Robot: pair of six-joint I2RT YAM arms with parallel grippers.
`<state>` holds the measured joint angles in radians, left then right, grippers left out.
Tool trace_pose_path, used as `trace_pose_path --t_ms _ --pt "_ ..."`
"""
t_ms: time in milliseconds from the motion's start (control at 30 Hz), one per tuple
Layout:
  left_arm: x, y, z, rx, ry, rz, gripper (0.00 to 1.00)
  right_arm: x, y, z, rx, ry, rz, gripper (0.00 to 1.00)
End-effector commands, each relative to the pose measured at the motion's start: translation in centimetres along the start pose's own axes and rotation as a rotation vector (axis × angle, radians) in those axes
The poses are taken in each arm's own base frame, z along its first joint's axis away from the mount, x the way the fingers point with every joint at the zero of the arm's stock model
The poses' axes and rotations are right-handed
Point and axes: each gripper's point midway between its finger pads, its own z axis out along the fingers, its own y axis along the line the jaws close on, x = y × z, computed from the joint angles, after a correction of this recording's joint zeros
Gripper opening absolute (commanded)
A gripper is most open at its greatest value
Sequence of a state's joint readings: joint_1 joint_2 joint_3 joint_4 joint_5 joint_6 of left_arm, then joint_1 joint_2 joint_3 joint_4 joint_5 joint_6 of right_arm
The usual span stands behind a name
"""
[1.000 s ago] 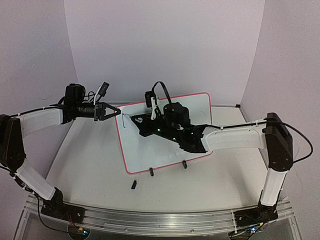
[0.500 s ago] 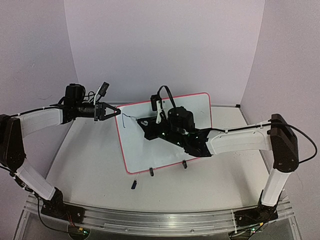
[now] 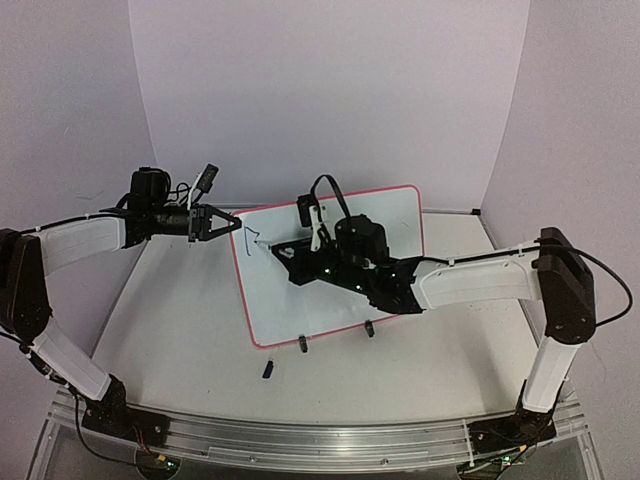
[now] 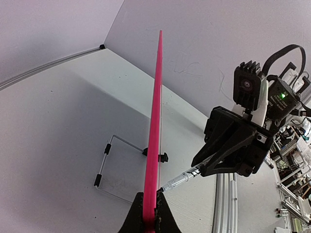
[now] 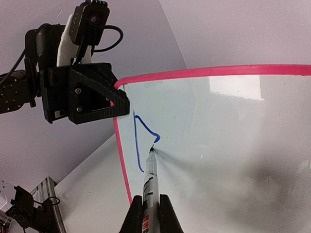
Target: Write a sentence on the whiteboard
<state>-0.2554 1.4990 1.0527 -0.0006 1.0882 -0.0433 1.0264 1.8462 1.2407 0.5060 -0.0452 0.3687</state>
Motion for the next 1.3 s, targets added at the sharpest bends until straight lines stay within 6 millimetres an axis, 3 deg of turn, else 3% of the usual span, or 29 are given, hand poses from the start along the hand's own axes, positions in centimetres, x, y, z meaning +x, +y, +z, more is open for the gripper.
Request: trace_pose_path --t_ms 0,433,567,700,800,1000,1267 --pt "0.3 -0.9 0.1 0.011 0.022 0.055 0.0 1.7 0.0 0.5 -0.021 0.042 0.009 0.0" --pt "0.3 -0.8 0.2 0.009 0.023 0.052 0.0 3.2 1.0 0.9 -0.051 0.081 0.012 0.0" --pt "0.3 -0.9 0.1 0.01 0.023 0.053 0.0 1.4 2.4 0.2 -0.103 0.044 0.012 0.0" --pt "0.3 -1.0 0.1 0.008 0.023 0.058 0.0 -1.8 5.0 -1.7 -0.194 -0.017 0.008 0.0" --pt "0.3 -1.0 0.1 0.009 0.023 0.058 0.0 -3.2 5.6 -2.9 -0.209 -0.042 0.007 0.0" --pt "0.3 -1.0 0.0 0.006 0.024 0.061 0.0 -4.1 5.2 -4.7 -0.182 -0.06 0.005 0.0" --pt "0.2 -1.0 0.0 0.001 0.023 0.062 0.0 -3.3 3.7 -4.2 -0.147 -0.041 -0.017 0.0"
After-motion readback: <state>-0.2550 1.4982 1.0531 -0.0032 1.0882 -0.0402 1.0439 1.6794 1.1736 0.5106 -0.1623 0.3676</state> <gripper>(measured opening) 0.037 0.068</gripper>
